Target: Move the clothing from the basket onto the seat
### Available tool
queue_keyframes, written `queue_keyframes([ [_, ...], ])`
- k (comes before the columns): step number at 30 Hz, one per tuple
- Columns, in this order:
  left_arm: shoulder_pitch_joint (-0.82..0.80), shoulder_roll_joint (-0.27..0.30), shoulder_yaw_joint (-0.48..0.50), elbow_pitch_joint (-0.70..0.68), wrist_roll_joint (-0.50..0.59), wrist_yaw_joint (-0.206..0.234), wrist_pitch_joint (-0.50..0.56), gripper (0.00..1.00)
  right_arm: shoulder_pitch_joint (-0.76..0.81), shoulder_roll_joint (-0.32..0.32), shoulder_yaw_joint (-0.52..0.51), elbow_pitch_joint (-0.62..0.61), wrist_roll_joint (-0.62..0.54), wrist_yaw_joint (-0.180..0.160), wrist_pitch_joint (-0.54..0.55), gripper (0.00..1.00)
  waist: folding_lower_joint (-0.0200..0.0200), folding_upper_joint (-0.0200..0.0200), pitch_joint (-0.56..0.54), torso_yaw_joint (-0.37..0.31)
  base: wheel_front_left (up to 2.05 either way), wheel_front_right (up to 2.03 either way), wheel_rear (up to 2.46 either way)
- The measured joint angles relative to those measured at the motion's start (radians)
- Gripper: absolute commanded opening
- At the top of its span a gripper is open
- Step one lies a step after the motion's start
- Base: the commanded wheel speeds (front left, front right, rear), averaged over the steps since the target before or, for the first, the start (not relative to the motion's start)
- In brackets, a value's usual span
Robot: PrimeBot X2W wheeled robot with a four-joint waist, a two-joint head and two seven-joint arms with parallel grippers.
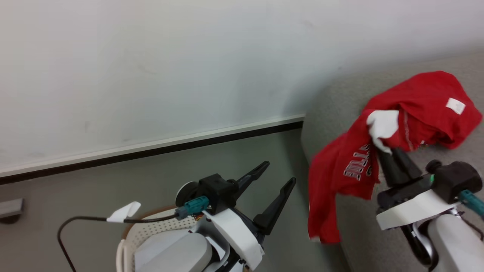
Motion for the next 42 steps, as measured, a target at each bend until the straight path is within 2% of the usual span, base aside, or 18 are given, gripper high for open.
queue_keyframes([
  [9,-0.010,0.018,-0.023,-0.009,0.036,-0.012,-0.016,1.00,0.044,-0.028,-0.172,-0.128,-0.032,0.000,0.000,0.00,0.0000,0.0000,0.036,-0.106,0.00,0.00,0.00],
  [21,-0.021,0.029,-0.038,-0.005,0.052,-0.009,-0.017,1.00,0.094,0.001,-0.269,-0.241,-0.059,0.000,0.000,0.00,0.0000,0.0000,0.082,-0.201,0.00,0.00,0.00],
  [32,-0.055,0.043,-0.045,-0.026,0.068,-0.007,-0.007,1.00,0.087,0.002,-0.316,-0.273,-0.053,0.000,0.000,0.00,-0.0001,0.0000,0.141,-0.201,0.00,0.00,0.00],
  [39,-0.102,0.070,-0.042,-0.052,0.100,-0.001,0.010,1.00,0.014,-0.071,-0.438,-0.314,-0.037,0.000,0.000,0.00,0.0000,0.0000,0.235,-0.173,0.00,0.00,0.00],
  [42,-0.121,0.083,-0.042,-0.061,0.109,-0.001,0.018,1.00,-0.022,-0.107,-0.504,-0.325,0.013,0.000,0.000,0.00,0.0001,0.0000,0.283,-0.158,0.00,0.00,0.00],
])
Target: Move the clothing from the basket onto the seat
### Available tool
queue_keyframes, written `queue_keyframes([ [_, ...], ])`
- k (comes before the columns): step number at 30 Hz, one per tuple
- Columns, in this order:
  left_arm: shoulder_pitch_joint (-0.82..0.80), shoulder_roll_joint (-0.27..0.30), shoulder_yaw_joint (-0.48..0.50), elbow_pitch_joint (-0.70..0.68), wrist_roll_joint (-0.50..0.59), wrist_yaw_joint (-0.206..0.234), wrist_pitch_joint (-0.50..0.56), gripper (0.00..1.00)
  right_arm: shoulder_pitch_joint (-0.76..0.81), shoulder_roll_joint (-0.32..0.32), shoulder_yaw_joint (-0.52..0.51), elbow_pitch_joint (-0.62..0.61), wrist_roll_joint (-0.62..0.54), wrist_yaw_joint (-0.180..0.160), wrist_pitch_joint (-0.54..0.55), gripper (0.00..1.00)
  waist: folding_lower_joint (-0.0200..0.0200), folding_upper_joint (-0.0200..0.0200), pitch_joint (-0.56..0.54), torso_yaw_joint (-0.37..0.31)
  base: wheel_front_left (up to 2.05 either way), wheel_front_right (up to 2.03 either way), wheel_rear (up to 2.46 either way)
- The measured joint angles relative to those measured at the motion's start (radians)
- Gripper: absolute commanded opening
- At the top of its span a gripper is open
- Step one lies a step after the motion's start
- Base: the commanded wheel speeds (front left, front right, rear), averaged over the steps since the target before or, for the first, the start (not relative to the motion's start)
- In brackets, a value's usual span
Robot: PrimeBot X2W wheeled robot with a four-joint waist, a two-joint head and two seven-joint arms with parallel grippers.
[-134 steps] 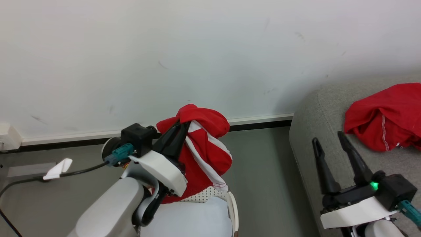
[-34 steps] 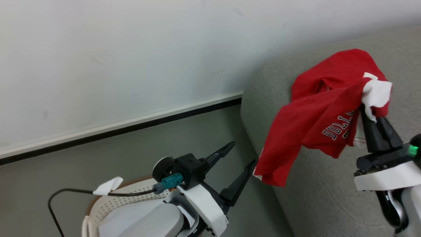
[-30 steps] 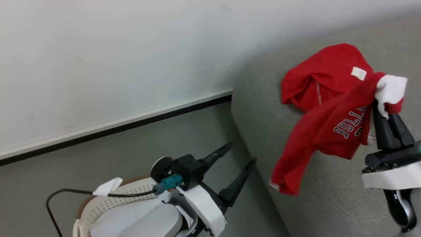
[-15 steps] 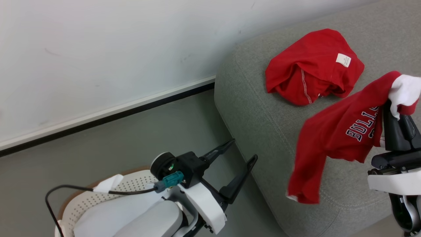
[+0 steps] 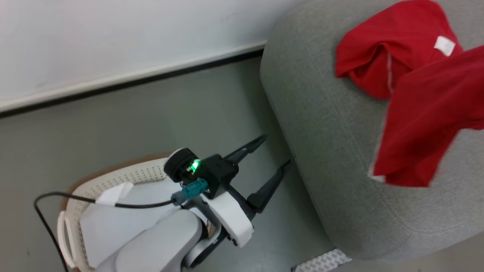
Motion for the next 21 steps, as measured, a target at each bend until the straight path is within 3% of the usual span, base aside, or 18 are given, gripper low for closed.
queue_keyframes([
  [8,-0.055,0.030,0.007,-0.037,0.021,0.003,0.019,1.00,-0.084,-0.167,-0.103,0.088,0.085,0.000,0.000,0.00,0.0001,0.0000,0.128,0.046,0.00,0.00,0.00],
  [16,-0.105,0.038,0.015,-0.063,0.039,0.006,0.024,1.00,-0.159,-0.302,-0.282,0.207,0.130,0.000,0.000,0.00,0.0000,0.0000,0.235,0.122,0.00,0.00,0.00],
  [21,-0.131,0.039,0.027,-0.068,0.046,0.009,0.014,1.00,-0.167,-0.370,-0.281,0.337,0.141,0.000,0.002,0.00,0.0000,0.0000,0.294,0.174,0.00,0.00,0.00],
])
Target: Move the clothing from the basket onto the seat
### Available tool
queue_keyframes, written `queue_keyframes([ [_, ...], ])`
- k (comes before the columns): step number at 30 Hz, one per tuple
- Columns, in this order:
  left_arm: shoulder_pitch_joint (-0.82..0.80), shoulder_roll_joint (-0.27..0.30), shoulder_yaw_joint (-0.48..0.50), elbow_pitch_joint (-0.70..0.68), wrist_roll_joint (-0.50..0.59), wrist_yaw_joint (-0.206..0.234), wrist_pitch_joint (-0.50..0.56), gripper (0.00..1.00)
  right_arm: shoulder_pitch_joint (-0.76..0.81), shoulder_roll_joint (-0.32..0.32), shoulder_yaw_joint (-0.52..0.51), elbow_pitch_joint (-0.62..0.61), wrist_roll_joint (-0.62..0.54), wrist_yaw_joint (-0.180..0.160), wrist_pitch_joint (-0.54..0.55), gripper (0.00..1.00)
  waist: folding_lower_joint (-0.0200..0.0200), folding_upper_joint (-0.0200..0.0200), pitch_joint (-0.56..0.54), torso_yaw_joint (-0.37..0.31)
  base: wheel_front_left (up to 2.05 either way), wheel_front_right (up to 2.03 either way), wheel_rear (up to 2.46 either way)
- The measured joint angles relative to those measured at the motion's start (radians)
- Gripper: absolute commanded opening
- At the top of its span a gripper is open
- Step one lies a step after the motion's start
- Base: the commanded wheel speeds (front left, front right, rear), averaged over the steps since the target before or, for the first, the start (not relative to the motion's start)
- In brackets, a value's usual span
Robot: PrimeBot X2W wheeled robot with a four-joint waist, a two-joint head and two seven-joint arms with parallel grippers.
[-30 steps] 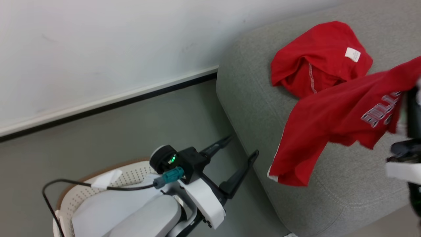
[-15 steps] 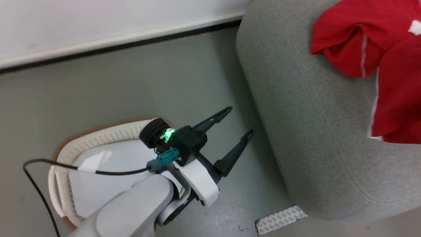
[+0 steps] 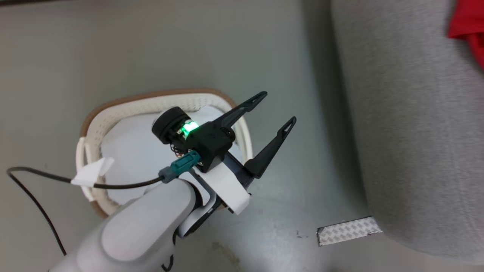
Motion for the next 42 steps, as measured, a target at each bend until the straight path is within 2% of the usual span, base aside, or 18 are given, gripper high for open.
queue_keyframes([
  [4,-0.009,-0.002,0.002,0.002,0.000,0.000,-0.008,1.00,-0.019,-0.033,0.064,0.124,0.003,0.000,0.030,0.00,0.0000,0.0000,0.040,0.038,0.00,0.00,0.00],
  [12,-0.022,-0.005,0.010,0.016,0.000,0.003,-0.032,1.00,-0.055,-0.064,0.269,0.321,0.082,0.000,0.209,0.00,0.0000,0.0000,0.085,0.086,0.00,0.00,0.00],
  [18,-0.025,-0.012,0.015,0.035,-0.003,0.003,-0.047,1.00,-0.073,-0.062,0.398,0.414,0.195,0.000,0.425,0.00,-0.0001,0.0000,0.072,0.096,0.00,0.00,0.00],
  [23,-0.025,-0.018,0.018,0.047,-0.012,0.007,-0.058,1.00,-0.091,-0.081,0.457,0.431,0.254,0.000,0.485,0.00,-0.0001,0.0000,0.055,0.101,0.00,0.00,0.00],
  [25,-0.025,-0.019,0.019,0.052,-0.019,0.007,-0.059,1.00,-0.096,-0.089,0.477,0.435,0.265,0.000,0.485,0.37,-0.0001,0.0000,0.044,0.102,0.00,0.00,0.00],
  [26,-0.023,-0.020,0.019,0.058,-0.021,0.007,-0.061,1.00,-0.096,-0.091,0.487,0.436,0.268,0.000,0.481,0.87,-0.0001,0.0000,0.037,0.101,0.00,0.00,0.00],
  [27,-0.020,-0.020,0.019,0.064,-0.022,0.007,-0.065,1.00,-0.096,-0.095,0.499,0.436,0.273,0.000,0.478,1.00,-0.0001,0.0000,0.029,0.101,0.00,0.00,0.00],
  [33,0.013,-0.026,0.031,0.094,-0.043,0.009,-0.083,1.00,-0.086,-0.142,0.579,0.431,0.294,0.000,0.486,1.00,-0.0001,0.0000,-0.044,0.094,0.00,0.00,0.00],
  [42,0.120,-0.028,0.069,0.136,-0.090,0.026,-0.103,1.00,-0.032,-0.201,0.679,0.375,0.360,0.000,0.576,1.00,-0.0002,0.0000,-0.214,0.080,0.00,0.00,0.00],
])
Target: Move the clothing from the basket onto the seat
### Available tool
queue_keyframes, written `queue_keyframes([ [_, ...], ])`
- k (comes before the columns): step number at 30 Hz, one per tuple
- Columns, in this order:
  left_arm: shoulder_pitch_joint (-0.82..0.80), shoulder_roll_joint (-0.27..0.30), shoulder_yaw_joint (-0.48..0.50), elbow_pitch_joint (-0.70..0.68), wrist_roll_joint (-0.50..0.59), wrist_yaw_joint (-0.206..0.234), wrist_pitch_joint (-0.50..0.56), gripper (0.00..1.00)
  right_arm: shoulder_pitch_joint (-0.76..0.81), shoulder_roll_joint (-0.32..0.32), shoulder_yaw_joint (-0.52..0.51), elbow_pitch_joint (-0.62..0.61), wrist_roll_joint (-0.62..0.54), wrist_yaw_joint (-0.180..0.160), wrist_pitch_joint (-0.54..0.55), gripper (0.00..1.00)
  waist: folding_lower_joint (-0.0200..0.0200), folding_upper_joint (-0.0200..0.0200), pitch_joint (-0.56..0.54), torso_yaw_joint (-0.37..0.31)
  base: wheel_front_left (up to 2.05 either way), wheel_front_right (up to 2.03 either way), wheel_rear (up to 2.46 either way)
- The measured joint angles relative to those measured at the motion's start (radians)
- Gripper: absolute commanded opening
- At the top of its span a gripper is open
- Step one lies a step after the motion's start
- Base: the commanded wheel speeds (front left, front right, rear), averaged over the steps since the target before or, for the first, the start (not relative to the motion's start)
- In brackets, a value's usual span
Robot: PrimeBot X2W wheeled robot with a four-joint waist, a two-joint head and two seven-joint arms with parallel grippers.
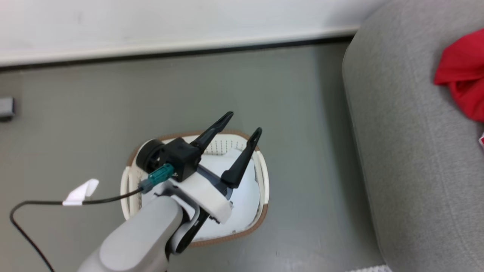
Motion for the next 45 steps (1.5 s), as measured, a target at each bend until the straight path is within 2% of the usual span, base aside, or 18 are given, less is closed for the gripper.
queue_keyframes([
  [5,0.062,0.005,0.037,0.001,-0.018,0.016,-0.005,1.00,0.021,-0.031,0.037,-0.061,0.011,0.000,0.000,1.00,-0.0002,0.0000,-0.102,-0.003,0.00,0.00,0.00],
  [11,0.132,0.011,0.094,-0.016,-0.025,0.031,-0.006,1.00,0.039,-0.043,0.052,-0.137,-0.003,0.000,-0.062,1.00,-0.0002,0.0000,-0.206,0.006,0.00,0.00,0.00],
  [20,0.252,0.034,0.209,-0.035,-0.024,0.057,-0.007,1.00,0.090,0.042,0.054,-0.280,-0.066,0.000,-0.170,1.00,-0.0002,0.0000,-0.341,0.041,0.00,0.00,0.00],
  [26,0.341,0.041,0.330,-0.047,-0.028,0.078,-0.007,1.00,0.136,0.160,0.052,-0.355,-0.151,0.000,-0.304,1.00,-0.0002,0.0000,-0.401,0.069,0.00,0.00,0.00],
  [30,0.412,0.027,0.412,-0.059,-0.031,0.084,-0.007,1.00,0.203,0.267,0.049,-0.390,-0.192,0.000,-0.383,1.00,-0.0001,0.0000,-0.422,0.088,0.00,0.00,0.00],
  [36,0.495,0.004,0.500,-0.050,0.002,0.082,-0.007,1.00,0.303,0.390,0.023,-0.395,-0.284,0.000,-0.481,1.00,-0.0001,0.0000,-0.440,0.110,0.00,0.00,0.00],
  [40,0.538,-0.033,0.581,-0.038,0.005,0.062,-0.007,1.00,0.361,0.485,0.010,-0.403,-0.348,0.000,-0.528,1.00,0.0000,-0.0001,-0.443,0.122,0.00,0.00,0.00],
  [45,0.575,-0.097,0.691,-0.035,0.034,0.010,-0.007,1.00,0.414,0.599,-0.030,-0.384,-0.429,0.000,-0.569,1.00,0.0001,0.0000,-0.446,0.127,0.00,0.00,0.00],
])
